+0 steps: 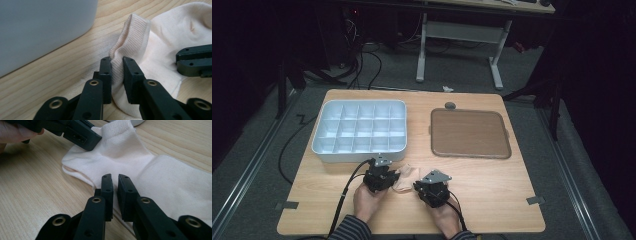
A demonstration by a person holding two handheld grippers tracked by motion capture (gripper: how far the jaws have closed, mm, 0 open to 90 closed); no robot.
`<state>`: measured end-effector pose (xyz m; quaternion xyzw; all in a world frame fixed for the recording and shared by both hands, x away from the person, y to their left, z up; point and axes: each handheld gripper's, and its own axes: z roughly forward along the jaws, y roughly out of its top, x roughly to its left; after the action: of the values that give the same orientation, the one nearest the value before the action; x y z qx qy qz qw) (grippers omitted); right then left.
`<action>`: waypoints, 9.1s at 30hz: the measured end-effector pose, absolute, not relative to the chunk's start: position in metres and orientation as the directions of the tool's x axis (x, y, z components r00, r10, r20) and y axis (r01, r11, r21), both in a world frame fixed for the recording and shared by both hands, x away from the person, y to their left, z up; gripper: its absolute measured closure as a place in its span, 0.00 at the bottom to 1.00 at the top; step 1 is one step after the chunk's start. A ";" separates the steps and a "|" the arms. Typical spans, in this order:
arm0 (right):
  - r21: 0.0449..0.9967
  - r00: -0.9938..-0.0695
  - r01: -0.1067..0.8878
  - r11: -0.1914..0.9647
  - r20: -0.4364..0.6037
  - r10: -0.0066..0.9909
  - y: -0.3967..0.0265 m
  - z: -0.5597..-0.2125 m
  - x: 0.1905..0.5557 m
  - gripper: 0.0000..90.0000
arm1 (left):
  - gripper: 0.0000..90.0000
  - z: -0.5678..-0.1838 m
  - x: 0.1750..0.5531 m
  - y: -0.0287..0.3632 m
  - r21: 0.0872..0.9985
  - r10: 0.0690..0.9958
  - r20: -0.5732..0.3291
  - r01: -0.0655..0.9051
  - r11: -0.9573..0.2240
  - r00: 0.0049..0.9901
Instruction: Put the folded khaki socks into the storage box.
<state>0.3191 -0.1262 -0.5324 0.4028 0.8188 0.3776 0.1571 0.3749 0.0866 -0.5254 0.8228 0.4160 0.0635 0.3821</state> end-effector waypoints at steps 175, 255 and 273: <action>0.739 -0.552 0.593 0.320 0.084 0.830 -0.170 -0.532 0.332 0.94 | 0.87 -0.510 0.375 0.030 0.715 0.583 -0.252 0.554 -0.426 0.773; 0.781 -0.654 0.479 0.400 0.014 0.756 -0.140 -0.489 0.310 0.87 | 0.54 -0.527 0.362 0.073 0.711 0.721 -0.163 0.587 -0.387 0.673; 0.729 -0.573 0.554 0.403 -0.017 0.819 -0.144 -0.516 0.326 0.95 | 0.52 -0.528 0.360 0.071 0.718 0.723 -0.128 0.567 -0.405 0.679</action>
<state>0.3258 -0.1443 -0.5160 0.4208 0.8156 0.3486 0.1903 0.3601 0.0708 -0.5279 0.8318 0.3877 0.1019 0.3840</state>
